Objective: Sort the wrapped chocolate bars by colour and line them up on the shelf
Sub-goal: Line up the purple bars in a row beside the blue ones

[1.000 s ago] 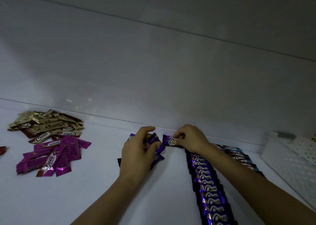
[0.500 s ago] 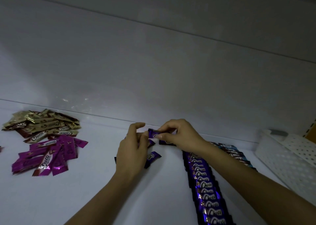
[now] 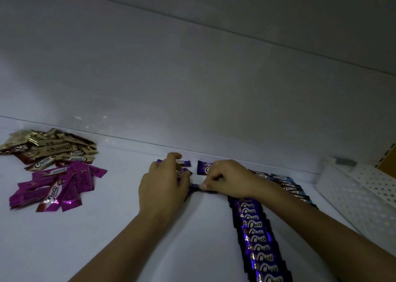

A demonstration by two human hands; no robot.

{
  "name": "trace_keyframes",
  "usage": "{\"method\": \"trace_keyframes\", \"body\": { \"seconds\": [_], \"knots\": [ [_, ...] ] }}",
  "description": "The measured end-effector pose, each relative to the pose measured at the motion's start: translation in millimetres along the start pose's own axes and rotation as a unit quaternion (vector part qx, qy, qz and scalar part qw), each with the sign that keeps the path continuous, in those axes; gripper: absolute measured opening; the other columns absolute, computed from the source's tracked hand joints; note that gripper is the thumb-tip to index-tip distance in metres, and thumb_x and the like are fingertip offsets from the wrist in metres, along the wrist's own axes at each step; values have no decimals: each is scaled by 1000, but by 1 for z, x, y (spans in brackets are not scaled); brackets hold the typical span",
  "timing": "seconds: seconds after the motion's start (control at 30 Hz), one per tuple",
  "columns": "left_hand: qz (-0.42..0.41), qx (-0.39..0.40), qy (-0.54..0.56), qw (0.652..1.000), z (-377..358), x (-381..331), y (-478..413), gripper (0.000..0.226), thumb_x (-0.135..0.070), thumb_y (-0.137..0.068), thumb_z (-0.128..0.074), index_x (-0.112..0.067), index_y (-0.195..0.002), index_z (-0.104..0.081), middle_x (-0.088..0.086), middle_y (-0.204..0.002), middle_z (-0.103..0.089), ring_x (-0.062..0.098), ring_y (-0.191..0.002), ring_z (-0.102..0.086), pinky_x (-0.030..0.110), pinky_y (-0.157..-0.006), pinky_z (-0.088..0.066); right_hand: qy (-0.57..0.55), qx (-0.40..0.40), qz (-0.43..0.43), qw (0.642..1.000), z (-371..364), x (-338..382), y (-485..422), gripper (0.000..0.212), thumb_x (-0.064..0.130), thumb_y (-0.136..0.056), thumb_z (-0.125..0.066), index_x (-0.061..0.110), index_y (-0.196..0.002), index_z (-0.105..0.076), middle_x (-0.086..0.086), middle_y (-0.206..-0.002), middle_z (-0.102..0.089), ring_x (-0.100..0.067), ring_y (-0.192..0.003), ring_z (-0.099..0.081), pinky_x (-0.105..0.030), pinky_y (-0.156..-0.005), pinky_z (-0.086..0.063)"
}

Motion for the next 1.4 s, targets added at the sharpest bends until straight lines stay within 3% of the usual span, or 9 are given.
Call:
{"method": "trace_keyframes", "body": {
  "seconds": [0.17,0.33,0.47,0.67,0.97,1.13,1.23,1.3,1.4],
  "knots": [
    [-48,86,-184,978,-24,-5,9,50,-63,-87,-45,-41,-132,-44,-13,-134,-44,15,-128,-34,34,-102,-28,24,17,-33,999,-5,-8,0,30,36,-83,-69,20,-109,-70,16,-89,-54,0,-80,-50,-18,-71,-38],
    [-37,95,-181,978,-26,1,8,51,-63,-88,-44,-39,-133,-43,-10,-135,-42,16,-128,-34,34,-101,-29,19,1,-59,998,-4,-16,-2,22,31,-82,-72,19,-100,-69,14,-88,-56,-4,-80,-52,-20,-71,-40],
    [-32,89,-177,980,-24,1,8,47,-59,-89,-43,-38,-131,-44,-9,-135,-43,17,-127,-35,34,-100,-29,78,-64,-80,992,11,-26,-4,23,31,-81,-72,19,-100,-68,3,-101,-63,-11,-86,-56,-24,-80,-39],
    [-23,74,-184,980,-20,2,6,45,-50,-90,-44,-31,-130,-40,-8,-134,-45,18,-123,-39,33,-97,-31,90,-89,-81,989,13,-28,-8,22,31,-82,-70,19,-100,-69,2,-101,-63,-15,-94,-58,-30,-89,-41],
    [-19,66,-182,981,-21,3,5,47,-44,-92,-44,-30,-135,-36,-6,-135,-45,19,-125,-38,34,-98,-32,42,-107,-97,989,11,-39,-14,25,27,-79,-74,17,-102,-67,-1,-102,-61,-16,-94,-58,-31,-84,-46],
    [-17,61,-188,980,-21,4,5,56,-44,-91,-45,-27,-141,-28,-4,-141,-38,19,-130,-34,34,-101,-30,-28,-128,-64,989,11,-23,-25,17,14,-88,-61,17,-103,-67,3,-94,-57,-11,-83,-54,-25,-77,-44],
    [-10,40,-148,988,-15,1,4,67,-44,-89,-51,-26,-147,-22,-3,-149,-31,18,-137,-27,35,-108,-26,-60,-90,-43,993,2,-6,-40,26,6,-91,-53,15,-112,-65,-3,-111,-60,-15,-99,-57,-28,-89,-47],
    [30,-25,-26,999,4,3,-1,63,-32,-90,-54,-22,-147,-28,0,-148,-37,19,-135,-32,39,-107,-28,-59,-50,-21,997,-9,6,-52,32,5,-92,-50,14,-121,-61,-5,-123,-57,-17,-111,-54,-27,-95,-43],
    [92,-162,167,968,39,18,-7,46,-13,-93,-44,-17,-138,-42,5,-137,-50,24,-125,-42,42,-102,-31,-92,14,-30,995,-27,17,-67,36,25,-96,-50,21,-131,-54,0,-136,-51,-13,-123,-48,-24,-102,-36]
  ]
}}
Point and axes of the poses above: each hand's wrist, its own y-axis away from the middle knuckle, its own z-axis out of the back of the hand, x = y × z, the point moved 9 cm from there along -y, towards the middle knuckle
